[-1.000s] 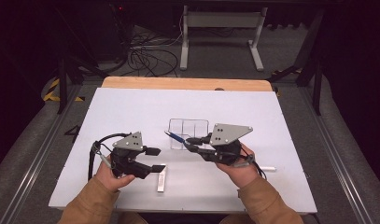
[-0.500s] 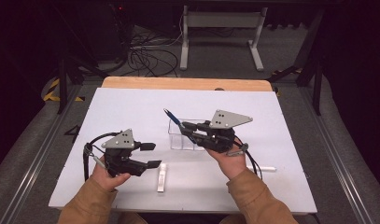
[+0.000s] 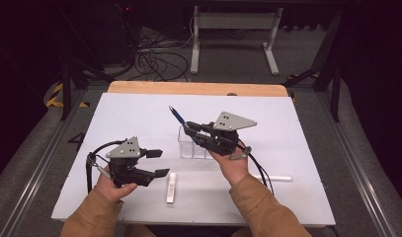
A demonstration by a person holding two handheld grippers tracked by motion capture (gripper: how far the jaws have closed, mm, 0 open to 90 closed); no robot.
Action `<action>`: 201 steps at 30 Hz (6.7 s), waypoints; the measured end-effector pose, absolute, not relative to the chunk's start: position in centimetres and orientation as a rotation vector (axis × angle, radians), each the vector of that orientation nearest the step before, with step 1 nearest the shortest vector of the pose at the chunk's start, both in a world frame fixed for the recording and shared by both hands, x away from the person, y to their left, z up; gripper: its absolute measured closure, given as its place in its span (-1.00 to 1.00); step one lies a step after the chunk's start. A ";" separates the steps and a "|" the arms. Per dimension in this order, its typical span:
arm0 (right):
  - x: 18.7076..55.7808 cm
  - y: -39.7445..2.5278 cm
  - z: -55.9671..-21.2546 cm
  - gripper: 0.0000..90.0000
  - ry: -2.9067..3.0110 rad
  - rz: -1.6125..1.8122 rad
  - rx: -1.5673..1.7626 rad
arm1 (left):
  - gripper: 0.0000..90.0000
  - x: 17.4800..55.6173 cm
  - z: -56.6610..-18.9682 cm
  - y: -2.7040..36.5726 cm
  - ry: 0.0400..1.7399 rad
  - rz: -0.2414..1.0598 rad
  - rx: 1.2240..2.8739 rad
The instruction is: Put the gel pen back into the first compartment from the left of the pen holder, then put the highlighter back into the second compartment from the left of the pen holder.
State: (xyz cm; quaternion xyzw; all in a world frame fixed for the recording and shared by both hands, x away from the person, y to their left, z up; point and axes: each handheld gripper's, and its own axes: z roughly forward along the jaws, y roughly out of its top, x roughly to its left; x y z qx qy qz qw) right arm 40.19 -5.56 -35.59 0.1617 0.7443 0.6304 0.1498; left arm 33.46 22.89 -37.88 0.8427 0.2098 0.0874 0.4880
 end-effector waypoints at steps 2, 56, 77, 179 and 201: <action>40.6 -5.3 -35.8 0.75 2.133 1.814 0.469 | -0.23 33.5 -37.9 22.8 0.508 0.215 2.049; 41.9 -7.5 -34.8 -0.50 2.078 1.695 0.657 | -0.42 33.3 -38.4 23.3 0.516 0.329 2.040; 39.2 -10.6 -33.0 -0.73 2.151 1.595 0.593 | -0.45 33.1 -38.4 24.5 0.551 0.353 2.017; 38.0 -21.1 -39.3 -0.20 2.764 0.684 0.507 | -0.45 32.7 -38.6 24.8 0.548 0.360 2.038; 37.9 -20.4 -39.9 0.06 2.815 0.607 0.339 | -0.45 32.6 -38.6 24.8 0.548 0.364 2.040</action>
